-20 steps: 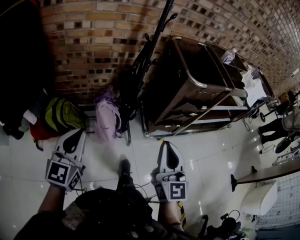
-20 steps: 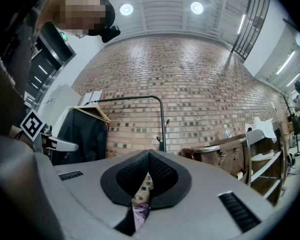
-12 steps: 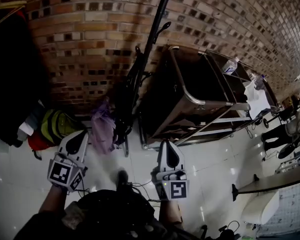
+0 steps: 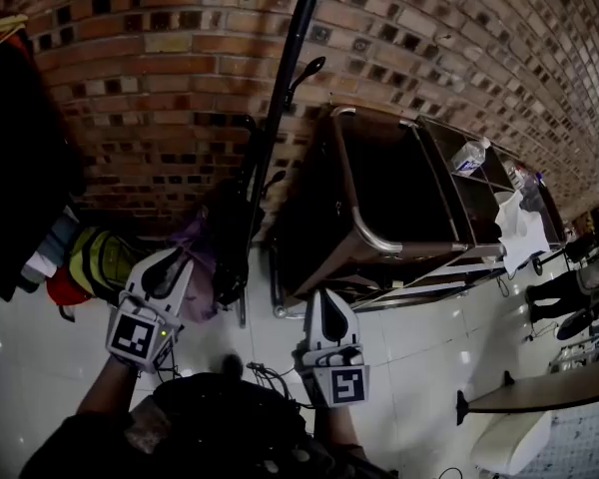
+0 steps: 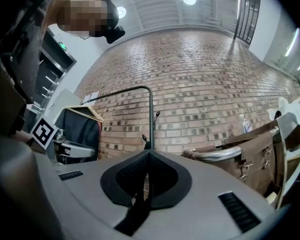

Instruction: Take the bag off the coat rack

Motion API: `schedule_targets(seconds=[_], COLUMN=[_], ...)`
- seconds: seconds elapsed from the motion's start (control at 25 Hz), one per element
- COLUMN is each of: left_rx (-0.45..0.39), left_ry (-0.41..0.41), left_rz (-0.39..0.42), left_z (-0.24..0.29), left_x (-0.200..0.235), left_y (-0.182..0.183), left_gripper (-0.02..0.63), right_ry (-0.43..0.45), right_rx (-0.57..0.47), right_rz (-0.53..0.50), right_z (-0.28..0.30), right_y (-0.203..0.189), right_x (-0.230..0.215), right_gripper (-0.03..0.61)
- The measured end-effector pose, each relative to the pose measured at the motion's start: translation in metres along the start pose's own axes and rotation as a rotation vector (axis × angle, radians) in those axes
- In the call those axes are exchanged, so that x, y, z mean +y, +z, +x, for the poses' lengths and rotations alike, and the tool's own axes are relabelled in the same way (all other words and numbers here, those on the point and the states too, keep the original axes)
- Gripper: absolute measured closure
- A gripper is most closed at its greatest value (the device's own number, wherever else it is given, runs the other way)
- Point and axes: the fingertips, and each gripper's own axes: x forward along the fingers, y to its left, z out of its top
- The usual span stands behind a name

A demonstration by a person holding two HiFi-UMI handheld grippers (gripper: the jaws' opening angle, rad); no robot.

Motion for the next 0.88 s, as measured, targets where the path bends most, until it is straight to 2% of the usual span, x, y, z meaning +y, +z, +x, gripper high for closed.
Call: schedule_targets(seconds=[0.16,0.32,0.6,0.88], left_rx=[-0.011,-0.008,0.037,0.085], left_ry=[0.018,0.056,0.094,0.077], left_rz=[0.002,0.019,0.016,0.005], left_z=[0.05,0.094,0.164,0.224], left_x=[-0.001,0.005,0.023,0.034], left_y=[0.006,0.005,-0.007,-0.017], left_gripper=[0.466,0.345,0.339,0.337], right_ry=[0.061,0.106,0.145,0.107], right_rx=[0.018,0.026,0.05,0.078], right_rz=[0.023,0.05,0.082,0.111], right_z=[0.023,0.042,0.067,0.084], right_y=[-0.015,-0.027,-0.04,-0.054], right_x=[-0.017,-0.036,-0.048,-0.064], right_gripper=[0.572,0.572,0.572,0.572])
